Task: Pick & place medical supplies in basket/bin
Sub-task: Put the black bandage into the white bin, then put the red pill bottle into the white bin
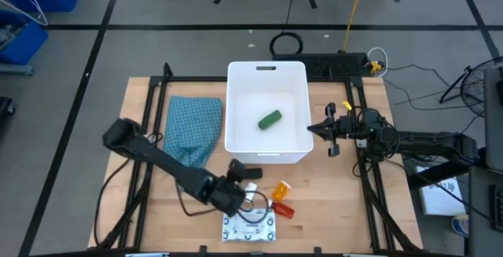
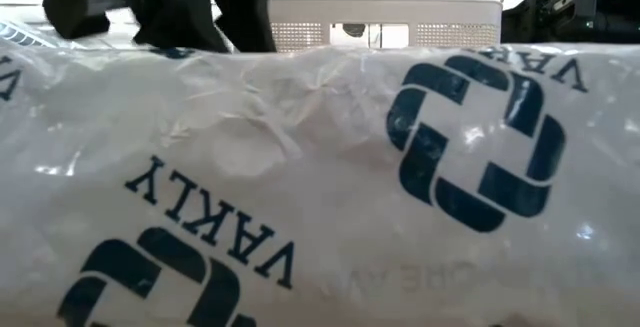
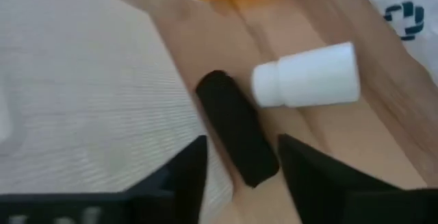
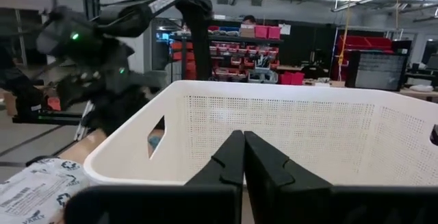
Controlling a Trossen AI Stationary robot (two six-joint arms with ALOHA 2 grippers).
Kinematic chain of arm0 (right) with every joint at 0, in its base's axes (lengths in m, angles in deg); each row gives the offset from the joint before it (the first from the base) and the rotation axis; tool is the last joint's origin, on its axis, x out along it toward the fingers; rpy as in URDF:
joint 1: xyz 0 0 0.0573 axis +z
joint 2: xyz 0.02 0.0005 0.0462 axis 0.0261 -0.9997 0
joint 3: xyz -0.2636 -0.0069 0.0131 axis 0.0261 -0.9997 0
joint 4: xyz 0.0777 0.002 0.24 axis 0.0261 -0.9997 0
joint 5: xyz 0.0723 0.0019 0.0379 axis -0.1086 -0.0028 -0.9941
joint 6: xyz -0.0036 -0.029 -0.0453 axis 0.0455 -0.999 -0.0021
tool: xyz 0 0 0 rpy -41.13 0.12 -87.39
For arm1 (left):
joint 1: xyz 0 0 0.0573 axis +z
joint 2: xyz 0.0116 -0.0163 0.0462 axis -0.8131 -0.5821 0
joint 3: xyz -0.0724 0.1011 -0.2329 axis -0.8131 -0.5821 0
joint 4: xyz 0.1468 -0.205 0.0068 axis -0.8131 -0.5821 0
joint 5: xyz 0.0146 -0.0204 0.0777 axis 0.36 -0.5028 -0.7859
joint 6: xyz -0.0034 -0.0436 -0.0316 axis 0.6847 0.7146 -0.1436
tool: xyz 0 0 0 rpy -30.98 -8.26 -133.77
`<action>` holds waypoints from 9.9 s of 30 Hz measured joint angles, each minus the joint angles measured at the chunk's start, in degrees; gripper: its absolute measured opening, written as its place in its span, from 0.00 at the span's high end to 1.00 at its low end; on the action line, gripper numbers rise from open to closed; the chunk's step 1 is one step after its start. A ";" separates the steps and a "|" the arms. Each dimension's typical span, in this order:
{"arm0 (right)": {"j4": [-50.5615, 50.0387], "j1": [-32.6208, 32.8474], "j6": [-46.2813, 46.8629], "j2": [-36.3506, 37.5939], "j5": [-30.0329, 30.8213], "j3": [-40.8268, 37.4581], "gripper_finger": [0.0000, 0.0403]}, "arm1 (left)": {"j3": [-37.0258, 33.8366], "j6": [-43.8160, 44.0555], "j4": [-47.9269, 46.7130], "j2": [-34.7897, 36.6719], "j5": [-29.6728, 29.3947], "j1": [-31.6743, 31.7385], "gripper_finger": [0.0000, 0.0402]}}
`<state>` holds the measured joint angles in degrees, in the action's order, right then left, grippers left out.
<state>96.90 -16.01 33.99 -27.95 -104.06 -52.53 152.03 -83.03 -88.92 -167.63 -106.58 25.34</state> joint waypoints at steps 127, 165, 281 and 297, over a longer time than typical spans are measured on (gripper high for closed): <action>-47.89 52.15 44.08 -43.05 87.45 32.52 1.00 | -17.11 7.94 1.14 39.44 -12.90 -6.97 0.86; -26.55 50.03 -17.08 10.70 48.65 18.24 1.00 | -15.47 -9.86 13.95 39.44 6.45 15.33 0.86; 1.92 42.24 -22.37 14.36 53.92 -1.27 1.00 | -45.68 0.46 37.78 67.17 41.30 46.28 1.00; -0.11 42.25 -22.07 14.12 53.90 -1.36 1.00 | -73.61 4.73 67.39 78.84 42.56 46.01 1.00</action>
<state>96.79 26.24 11.92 -13.83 -50.16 -53.88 78.42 -78.30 -21.52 -88.79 -64.01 71.35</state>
